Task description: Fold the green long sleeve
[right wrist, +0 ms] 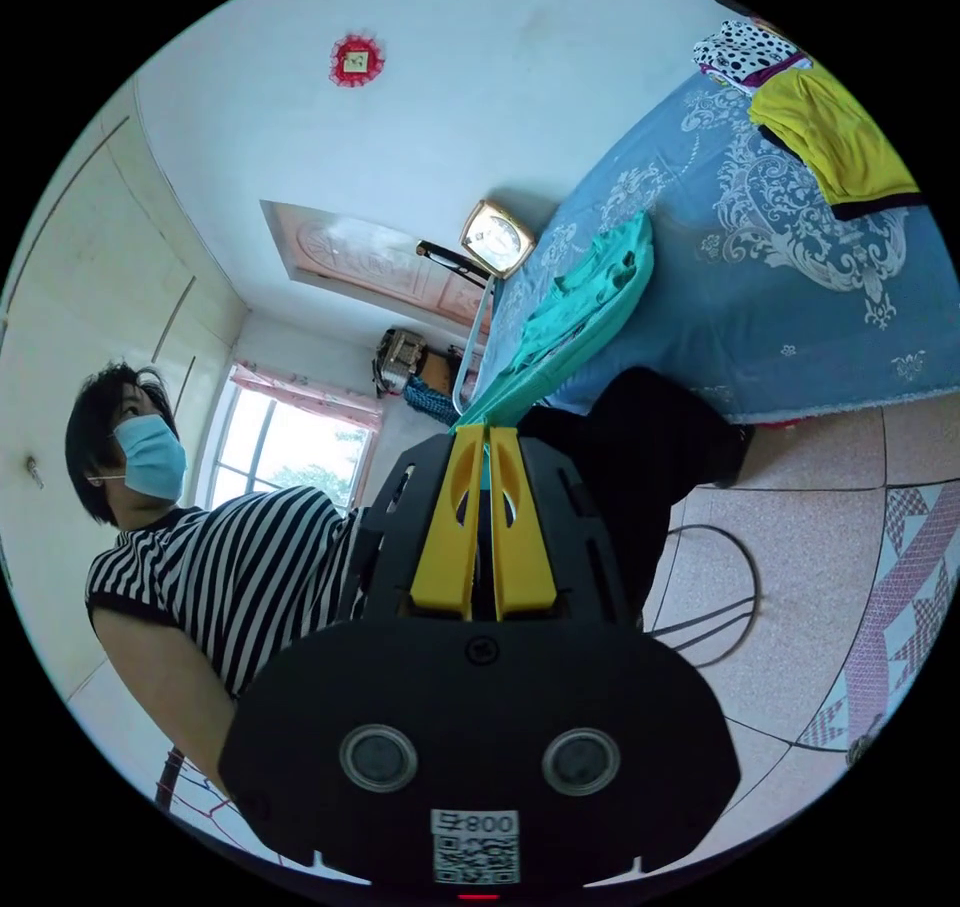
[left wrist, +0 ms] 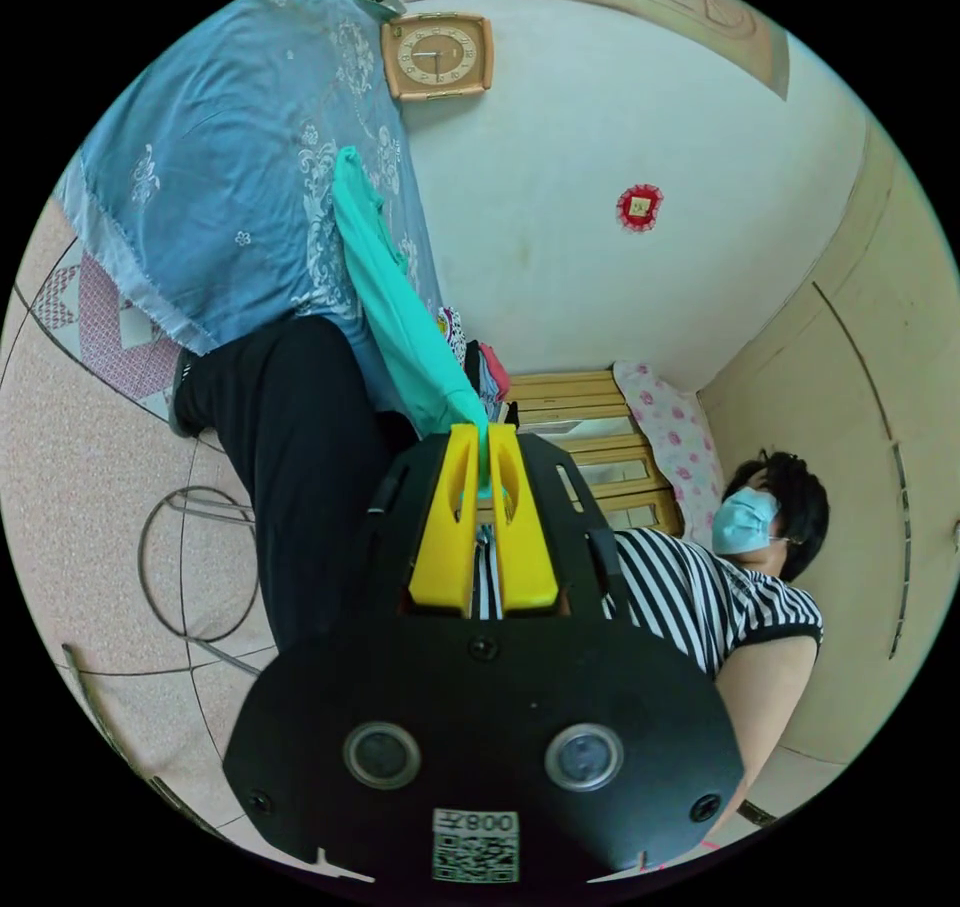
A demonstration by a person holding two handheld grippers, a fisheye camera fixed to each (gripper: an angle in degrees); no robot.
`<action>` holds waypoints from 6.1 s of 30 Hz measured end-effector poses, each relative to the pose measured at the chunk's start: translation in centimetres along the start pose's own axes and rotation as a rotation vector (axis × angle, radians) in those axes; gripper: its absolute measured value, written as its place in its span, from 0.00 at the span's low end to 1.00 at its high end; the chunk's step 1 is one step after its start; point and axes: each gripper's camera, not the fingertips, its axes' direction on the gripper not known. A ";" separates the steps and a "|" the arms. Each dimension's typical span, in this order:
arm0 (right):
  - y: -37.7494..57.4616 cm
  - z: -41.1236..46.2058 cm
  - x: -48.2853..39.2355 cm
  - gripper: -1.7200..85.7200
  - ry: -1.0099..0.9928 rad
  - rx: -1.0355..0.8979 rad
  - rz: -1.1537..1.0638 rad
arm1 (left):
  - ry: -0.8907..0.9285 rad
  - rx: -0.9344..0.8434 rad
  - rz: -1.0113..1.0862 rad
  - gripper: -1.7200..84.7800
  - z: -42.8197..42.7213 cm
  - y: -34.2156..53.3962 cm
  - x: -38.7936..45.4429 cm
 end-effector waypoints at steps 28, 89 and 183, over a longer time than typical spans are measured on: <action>-13.2 2.4 6.4 0.02 -0.102 0.024 -0.046 | 0.050 0.003 0.026 0.04 5.6 -13.5 -6.5; -77.0 37.7 44.3 0.03 0.040 -0.228 0.292 | -0.386 -0.028 -0.092 0.05 24.5 -79.2 -58.5; -70.5 47.4 39.3 0.02 0.312 -0.121 0.166 | -0.605 0.086 0.063 0.02 22.2 -76.8 -67.4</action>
